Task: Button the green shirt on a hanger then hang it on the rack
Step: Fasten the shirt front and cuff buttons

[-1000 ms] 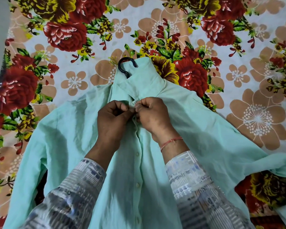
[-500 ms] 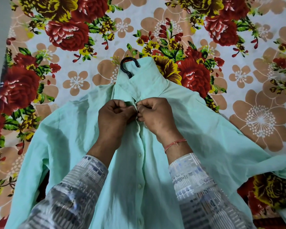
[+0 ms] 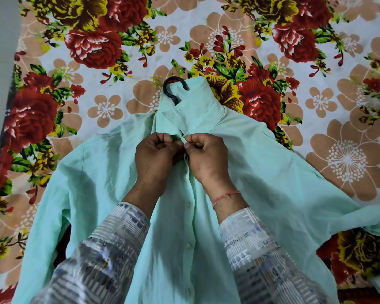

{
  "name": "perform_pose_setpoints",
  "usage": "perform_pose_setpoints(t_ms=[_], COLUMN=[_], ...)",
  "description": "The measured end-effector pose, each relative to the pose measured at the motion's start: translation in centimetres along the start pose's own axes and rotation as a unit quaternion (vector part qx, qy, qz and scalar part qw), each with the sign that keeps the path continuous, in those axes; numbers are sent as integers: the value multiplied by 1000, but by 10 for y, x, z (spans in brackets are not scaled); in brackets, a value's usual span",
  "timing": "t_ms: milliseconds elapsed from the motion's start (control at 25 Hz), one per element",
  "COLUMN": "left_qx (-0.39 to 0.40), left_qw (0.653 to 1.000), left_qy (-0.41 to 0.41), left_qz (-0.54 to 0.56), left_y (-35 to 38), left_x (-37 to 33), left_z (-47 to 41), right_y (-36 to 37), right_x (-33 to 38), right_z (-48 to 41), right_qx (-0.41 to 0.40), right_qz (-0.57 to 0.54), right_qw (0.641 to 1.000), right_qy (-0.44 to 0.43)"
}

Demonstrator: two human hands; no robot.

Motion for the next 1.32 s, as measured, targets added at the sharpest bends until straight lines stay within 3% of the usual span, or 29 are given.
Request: perform_pose_setpoints(t_ms=[360, 640, 880, 1120, 1320], left_qx=[6, -30, 2, 18, 4], left_qw=[998, 998, 1000, 998, 992], left_qy=[36, 18, 6, 59, 99], left_qz=[-42, -45, 7, -30, -80], left_y=[2, 0, 0, -1, 1], left_x=[3, 2, 3, 6, 7], left_z=[3, 0, -1, 3, 5], right_y=[0, 5, 1, 8, 2], right_x=[9, 15, 15, 17, 13], right_z=[0, 19, 19, 17, 1], right_qx=[-5, -82, -38, -62, 14], right_qz=[33, 156, 199, 231, 156], right_qw=[999, 966, 945, 946, 981], right_qy=[12, -190, -258, -220, -114])
Point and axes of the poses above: each hand's wrist, its own z-axis away from the middle knuckle, its own y-axis out of the palm, x = y × z, the point moved 6 cm from there along -z, towards the middle knuckle, and after that the axes turned 7 degrees about x, right-handed, at the moved point
